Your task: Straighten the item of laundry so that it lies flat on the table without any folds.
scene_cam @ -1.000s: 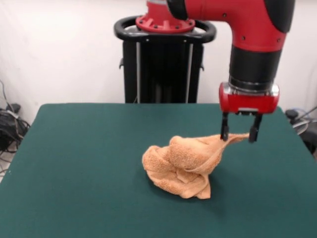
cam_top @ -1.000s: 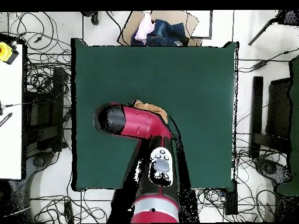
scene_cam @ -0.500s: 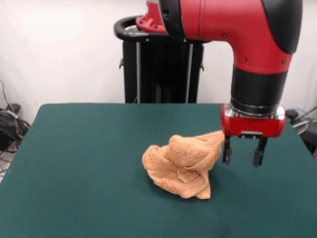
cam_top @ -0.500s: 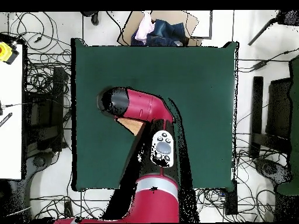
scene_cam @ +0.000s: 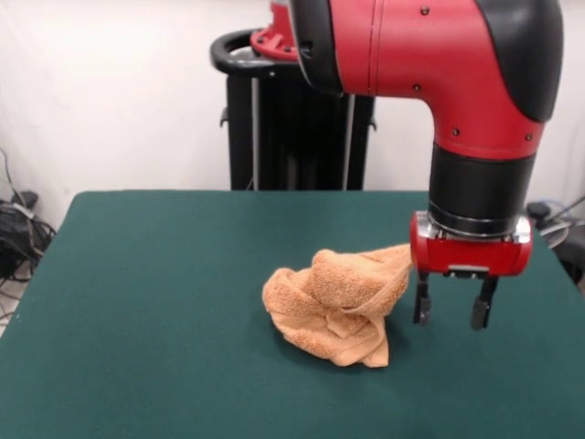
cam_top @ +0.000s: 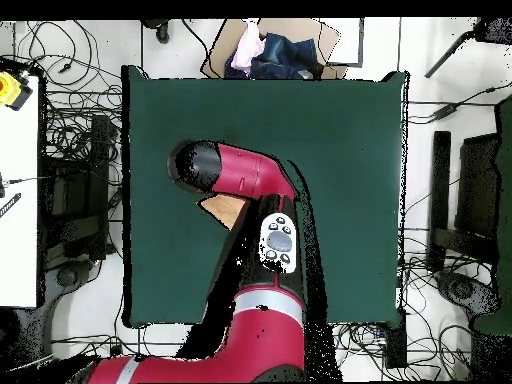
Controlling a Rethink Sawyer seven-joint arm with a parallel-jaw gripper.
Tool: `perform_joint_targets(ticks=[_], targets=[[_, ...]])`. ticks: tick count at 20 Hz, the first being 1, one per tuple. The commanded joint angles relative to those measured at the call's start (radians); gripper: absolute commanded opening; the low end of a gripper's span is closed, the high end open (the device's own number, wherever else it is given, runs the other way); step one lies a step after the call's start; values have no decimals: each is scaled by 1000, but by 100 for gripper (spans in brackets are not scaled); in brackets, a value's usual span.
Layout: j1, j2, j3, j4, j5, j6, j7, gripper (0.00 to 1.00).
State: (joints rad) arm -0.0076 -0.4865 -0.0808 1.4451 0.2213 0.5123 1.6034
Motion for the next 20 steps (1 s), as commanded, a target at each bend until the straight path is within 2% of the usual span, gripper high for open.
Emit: perform_joint_targets(ticks=[1,7,11,20], targets=[[20,24,-22,-10,42,55,280,100],[9,11,-3,31,45,20,271,100],[9,5,-5,28,39,40,261,100],[25,-99,-7,183,30,-6,267,100]])
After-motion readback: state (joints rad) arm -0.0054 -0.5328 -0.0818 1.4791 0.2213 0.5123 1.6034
